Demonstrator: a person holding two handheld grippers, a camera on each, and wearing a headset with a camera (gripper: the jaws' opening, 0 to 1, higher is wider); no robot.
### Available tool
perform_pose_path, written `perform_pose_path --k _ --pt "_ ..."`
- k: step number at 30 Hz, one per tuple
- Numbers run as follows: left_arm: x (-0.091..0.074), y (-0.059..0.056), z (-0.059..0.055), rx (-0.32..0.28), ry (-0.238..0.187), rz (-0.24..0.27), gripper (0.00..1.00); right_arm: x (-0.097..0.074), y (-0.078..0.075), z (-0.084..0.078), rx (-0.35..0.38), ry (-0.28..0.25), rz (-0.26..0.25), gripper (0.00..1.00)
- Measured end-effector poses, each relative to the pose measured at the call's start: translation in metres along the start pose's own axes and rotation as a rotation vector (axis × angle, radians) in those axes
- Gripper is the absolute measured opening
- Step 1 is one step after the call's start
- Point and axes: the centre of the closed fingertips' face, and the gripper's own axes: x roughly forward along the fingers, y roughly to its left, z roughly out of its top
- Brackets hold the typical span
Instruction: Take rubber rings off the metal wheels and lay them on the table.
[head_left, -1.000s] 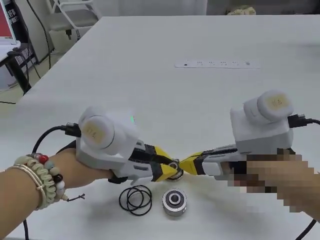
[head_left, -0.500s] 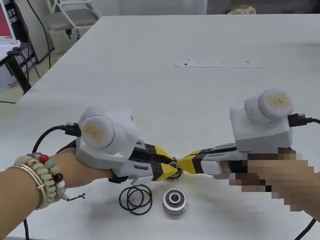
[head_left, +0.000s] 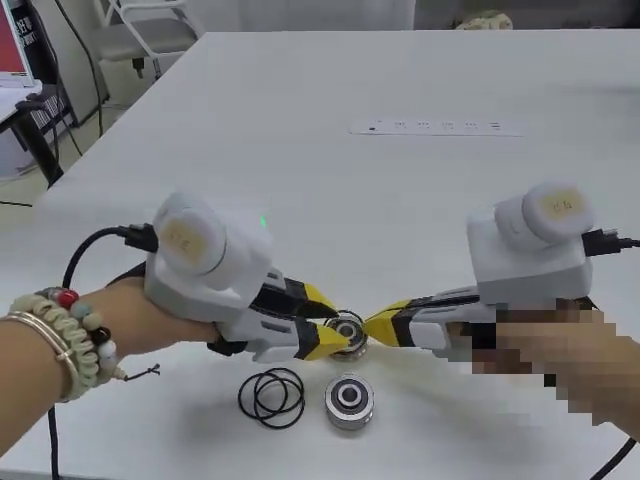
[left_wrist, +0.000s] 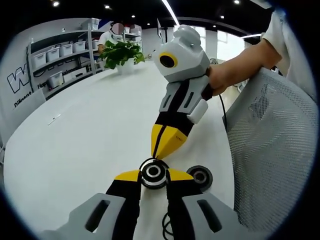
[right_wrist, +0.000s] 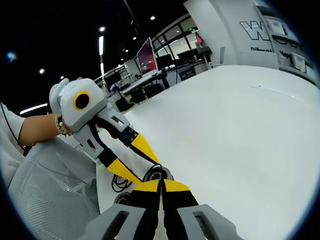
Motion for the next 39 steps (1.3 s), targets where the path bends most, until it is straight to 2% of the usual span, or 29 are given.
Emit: perform_pose_path --k 2,5,7,10,14,22,27,31,35,39 --pt "-0.007 -0.001 0.005 -0.01 -0.007 -0.011 0.25 0.0 0.0 0.001 0.0 -0.003 0.0 0.0" --pt "-0.017 -0.001 0.009 -0.015 -0.013 -0.02 0.29 -0.001 0.0 0.003 0.001 -0.008 -0.003 0.0" --pt "-0.025 0.004 0.013 -0.026 -0.021 -0.004 0.3 -0.003 -0.001 0.003 0.005 -0.012 -0.004 0.0" --pt "-0.038 0.006 0.021 -0.044 -0.048 0.012 0.37 -0.004 -0.001 0.005 0.009 -0.022 -0.006 0.0" --pt "-0.057 0.003 0.028 -0.028 -0.063 0.025 0.49 -0.007 0.0 0.011 0.014 -0.04 -0.006 0.0" --pt "-0.094 -0.006 0.034 -0.015 -0.098 0.059 0.61 -0.011 0.004 0.021 0.027 -0.075 -0.001 0.0" --pt "-0.114 -0.012 0.033 0.001 -0.099 0.087 0.69 -0.012 0.009 0.025 0.03 -0.087 0.009 0.0" --pt "-0.128 -0.016 0.034 0.003 -0.113 0.125 0.72 -0.012 0.019 0.033 0.06 -0.116 0.04 0.0" --pt "-0.138 -0.023 0.027 0.0 -0.109 0.15 0.75 -0.01 0.031 0.039 0.066 -0.131 0.075 0.0" --pt "-0.144 -0.027 0.018 -0.037 -0.109 0.171 0.8 -0.006 0.044 0.043 0.067 -0.139 0.109 0.0"
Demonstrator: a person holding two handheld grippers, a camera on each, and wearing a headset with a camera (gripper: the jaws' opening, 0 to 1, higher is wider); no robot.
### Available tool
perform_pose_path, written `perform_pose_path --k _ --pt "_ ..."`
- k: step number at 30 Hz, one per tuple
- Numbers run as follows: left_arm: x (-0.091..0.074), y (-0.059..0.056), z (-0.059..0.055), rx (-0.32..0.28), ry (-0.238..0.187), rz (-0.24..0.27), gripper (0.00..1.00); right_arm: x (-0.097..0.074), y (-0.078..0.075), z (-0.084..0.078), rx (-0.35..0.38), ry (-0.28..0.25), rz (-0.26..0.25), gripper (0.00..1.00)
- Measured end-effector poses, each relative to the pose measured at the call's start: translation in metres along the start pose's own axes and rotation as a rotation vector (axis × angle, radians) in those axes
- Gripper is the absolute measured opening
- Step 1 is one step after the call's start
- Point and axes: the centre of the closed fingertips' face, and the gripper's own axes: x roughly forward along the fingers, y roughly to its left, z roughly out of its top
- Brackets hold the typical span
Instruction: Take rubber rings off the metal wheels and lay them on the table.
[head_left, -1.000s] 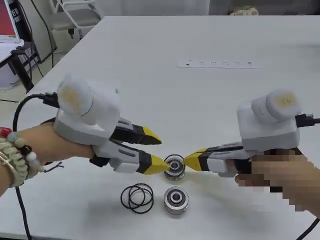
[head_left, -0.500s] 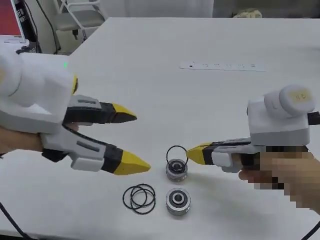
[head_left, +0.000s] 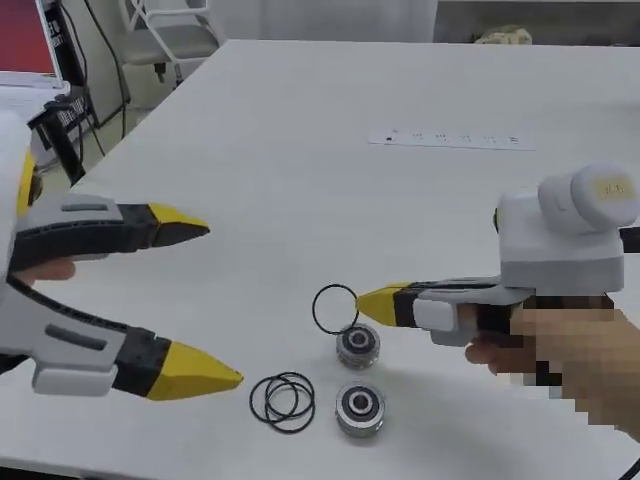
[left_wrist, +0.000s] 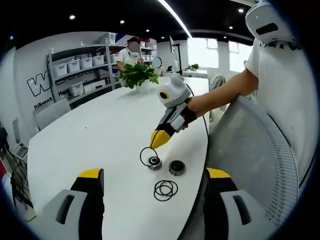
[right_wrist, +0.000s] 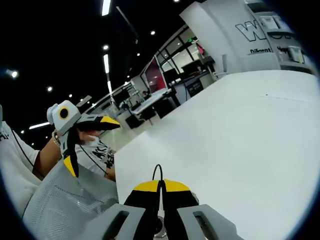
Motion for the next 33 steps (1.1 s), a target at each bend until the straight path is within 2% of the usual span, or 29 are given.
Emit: perform_pose_path --k 5,9,15,25,33 --pt "-0.003 -0.005 -0.012 -0.041 0.001 0.019 0.83 0.01 0.02 -0.003 -0.015 0.023 0.055 0.0" --pt "-0.006 -0.008 -0.02 -0.067 0.002 0.035 0.85 0.016 0.029 -0.008 -0.032 0.046 0.087 0.0" --pt "-0.005 -0.021 -0.034 -0.108 0.017 0.028 0.94 0.026 0.045 -0.022 -0.065 0.103 0.128 0.0" --pt "-0.003 -0.026 -0.05 -0.136 0.046 0.048 0.99 0.041 0.054 -0.051 -0.115 0.203 0.148 0.0" --pt "-0.001 -0.029 -0.056 -0.132 0.076 0.038 0.99 0.049 0.048 -0.072 -0.159 0.266 0.125 0.0"
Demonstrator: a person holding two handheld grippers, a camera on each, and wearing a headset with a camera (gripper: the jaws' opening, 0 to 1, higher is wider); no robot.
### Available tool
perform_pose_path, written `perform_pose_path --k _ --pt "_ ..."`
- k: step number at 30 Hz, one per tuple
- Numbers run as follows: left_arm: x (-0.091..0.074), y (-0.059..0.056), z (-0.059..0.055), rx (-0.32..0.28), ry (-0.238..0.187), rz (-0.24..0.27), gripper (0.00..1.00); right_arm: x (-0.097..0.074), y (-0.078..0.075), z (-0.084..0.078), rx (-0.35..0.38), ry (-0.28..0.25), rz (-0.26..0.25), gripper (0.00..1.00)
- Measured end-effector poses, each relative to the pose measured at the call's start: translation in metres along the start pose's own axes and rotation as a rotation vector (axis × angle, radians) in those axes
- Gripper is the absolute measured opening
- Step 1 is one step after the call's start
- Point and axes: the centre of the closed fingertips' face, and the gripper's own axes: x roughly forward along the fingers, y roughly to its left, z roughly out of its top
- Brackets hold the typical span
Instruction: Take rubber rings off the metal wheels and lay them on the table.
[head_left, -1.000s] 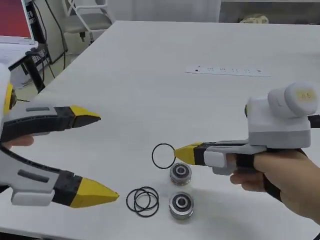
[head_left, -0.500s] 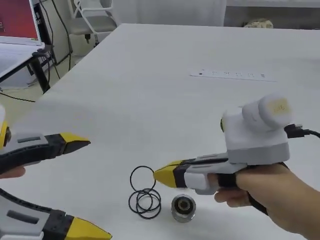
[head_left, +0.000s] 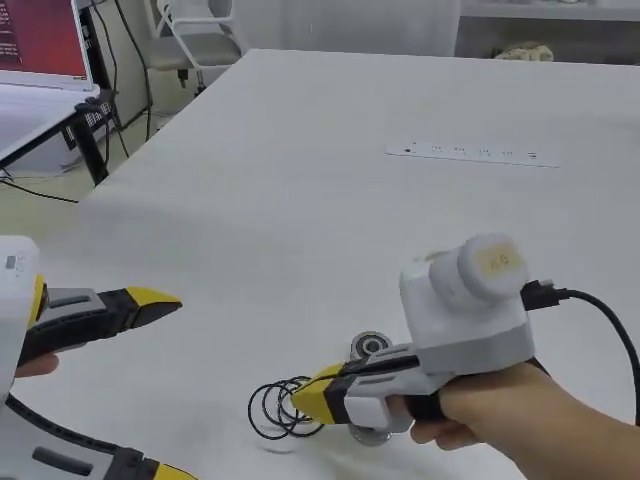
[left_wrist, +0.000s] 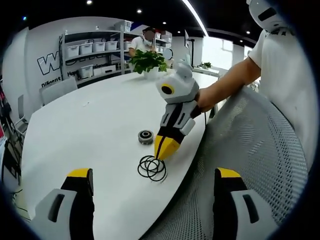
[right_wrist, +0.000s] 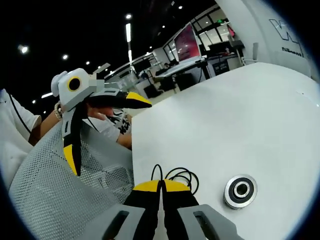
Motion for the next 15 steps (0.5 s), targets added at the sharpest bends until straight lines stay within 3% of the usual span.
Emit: perform_pose_path --k 11,15 --pt "0.0009 -0.0021 -0.0024 -0.011 0.007 -0.005 0.98 0.0065 -0.0087 -0.0066 -0.063 0.035 -0.049 0.03" --pt "0.0008 -0.0018 -0.0023 -0.011 0.005 -0.003 0.97 0.0027 -0.0101 -0.002 -0.074 0.026 -0.056 0.04"
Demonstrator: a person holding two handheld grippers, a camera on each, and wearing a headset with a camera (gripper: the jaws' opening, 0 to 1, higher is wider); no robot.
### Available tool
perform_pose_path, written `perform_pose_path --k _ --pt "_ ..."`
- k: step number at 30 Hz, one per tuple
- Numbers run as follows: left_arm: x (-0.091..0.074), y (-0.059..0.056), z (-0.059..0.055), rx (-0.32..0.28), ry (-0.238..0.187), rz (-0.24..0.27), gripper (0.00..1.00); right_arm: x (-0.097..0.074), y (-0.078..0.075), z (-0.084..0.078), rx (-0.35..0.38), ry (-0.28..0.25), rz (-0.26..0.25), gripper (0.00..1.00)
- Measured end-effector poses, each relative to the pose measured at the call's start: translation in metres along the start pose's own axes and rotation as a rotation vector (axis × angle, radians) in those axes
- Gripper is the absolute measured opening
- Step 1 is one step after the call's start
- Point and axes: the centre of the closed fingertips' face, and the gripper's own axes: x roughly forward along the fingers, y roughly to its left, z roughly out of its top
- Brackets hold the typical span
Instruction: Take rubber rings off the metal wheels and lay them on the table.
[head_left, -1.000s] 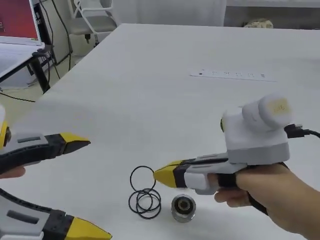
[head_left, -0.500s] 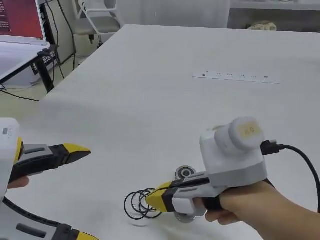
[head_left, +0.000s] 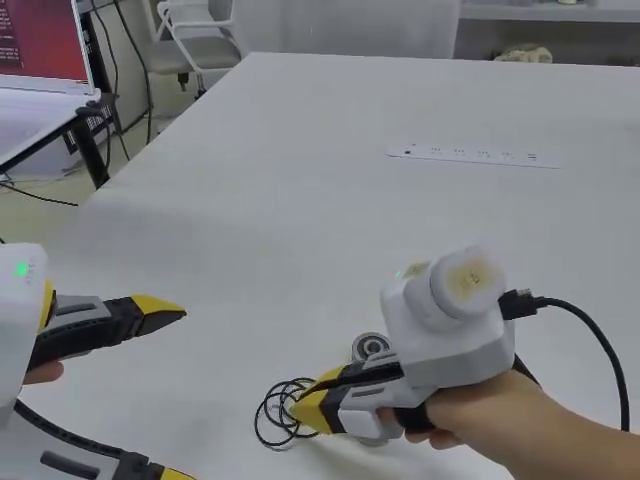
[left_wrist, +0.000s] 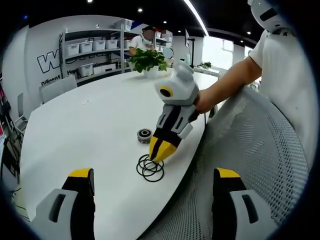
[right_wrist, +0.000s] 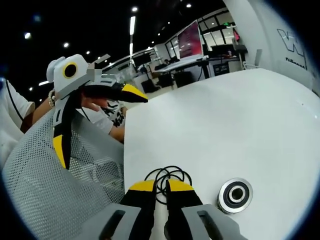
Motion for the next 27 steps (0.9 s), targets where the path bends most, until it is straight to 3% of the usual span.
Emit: perform_pose_path --k 6,13,19,27 --pt "0.0 0.0 0.0 0.001 -0.001 0.0 0.97 -0.012 -0.001 0.015 -0.016 -0.029 -0.007 0.05" --pt "-0.001 -0.001 0.002 -0.001 -0.011 -0.001 0.97 -0.032 0.0 0.039 -0.111 -0.069 -0.035 0.08" --pt "-0.001 -0.002 0.002 0.0 -0.015 -0.004 0.97 -0.052 0.003 0.056 -0.177 -0.092 -0.045 0.17" --pt "-0.001 -0.004 0.003 0.007 -0.019 -0.013 0.97 -0.094 0.009 0.071 -0.235 -0.144 -0.072 0.31"
